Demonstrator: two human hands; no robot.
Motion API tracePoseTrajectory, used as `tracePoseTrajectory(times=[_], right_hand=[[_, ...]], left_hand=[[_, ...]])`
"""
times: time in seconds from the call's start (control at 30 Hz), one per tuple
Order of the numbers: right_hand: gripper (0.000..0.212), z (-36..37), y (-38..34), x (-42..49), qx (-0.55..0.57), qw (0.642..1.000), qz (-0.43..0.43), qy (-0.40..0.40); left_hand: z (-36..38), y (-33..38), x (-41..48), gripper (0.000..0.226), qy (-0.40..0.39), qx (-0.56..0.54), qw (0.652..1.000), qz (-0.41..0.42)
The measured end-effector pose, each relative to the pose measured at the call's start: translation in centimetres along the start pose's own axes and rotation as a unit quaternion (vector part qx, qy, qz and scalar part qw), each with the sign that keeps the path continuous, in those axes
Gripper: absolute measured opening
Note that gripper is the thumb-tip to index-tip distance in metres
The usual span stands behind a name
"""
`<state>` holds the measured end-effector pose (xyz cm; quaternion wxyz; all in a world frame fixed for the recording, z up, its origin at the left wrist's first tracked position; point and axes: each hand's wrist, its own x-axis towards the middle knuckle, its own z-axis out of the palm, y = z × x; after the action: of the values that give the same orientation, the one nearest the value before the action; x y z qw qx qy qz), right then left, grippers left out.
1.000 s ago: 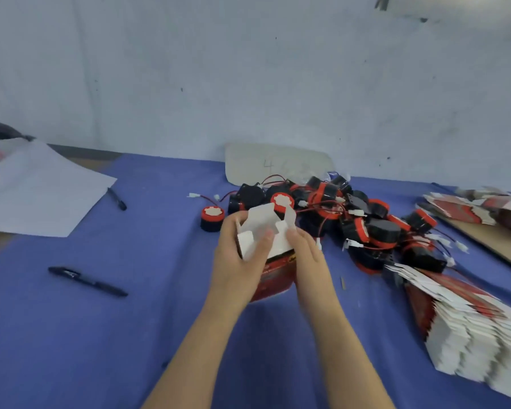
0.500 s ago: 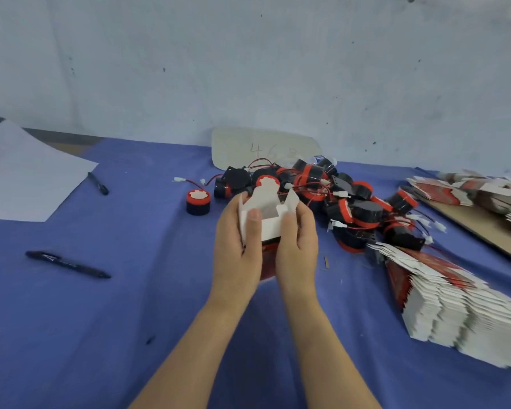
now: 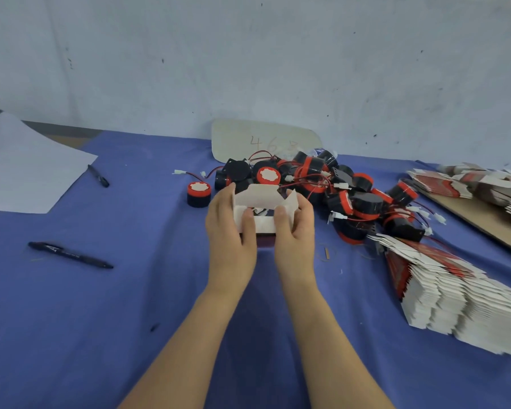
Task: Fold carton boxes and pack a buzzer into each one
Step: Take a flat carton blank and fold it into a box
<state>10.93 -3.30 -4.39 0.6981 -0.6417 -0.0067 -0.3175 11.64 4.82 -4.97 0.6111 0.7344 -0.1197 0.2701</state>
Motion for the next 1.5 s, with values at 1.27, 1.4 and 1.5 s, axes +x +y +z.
tracePoseTrajectory(times=[1.27,1.4,1.5], right_hand=[[0.047,-1.1,0.8,-0.2,-0.136,0.982,-0.005,-0.134],[0.027,-1.2,-0.1,-0.1,-0.072,0.967,0.025,-0.242],[0.017,-1.8,-0.5,0.2,-0.047,0.962,0.077,-0.257]], left_hand=[[-0.1,-1.1,0.1,0.046,-0.039,-0.136,0.985,-0.100],[-1.6,-0.7,0.8,0.045,-0.041,-0.207,0.968,-0.135],[-2.2,-0.7,1.2,0.055,-0.042,-0.247,0.954,-0.164]])
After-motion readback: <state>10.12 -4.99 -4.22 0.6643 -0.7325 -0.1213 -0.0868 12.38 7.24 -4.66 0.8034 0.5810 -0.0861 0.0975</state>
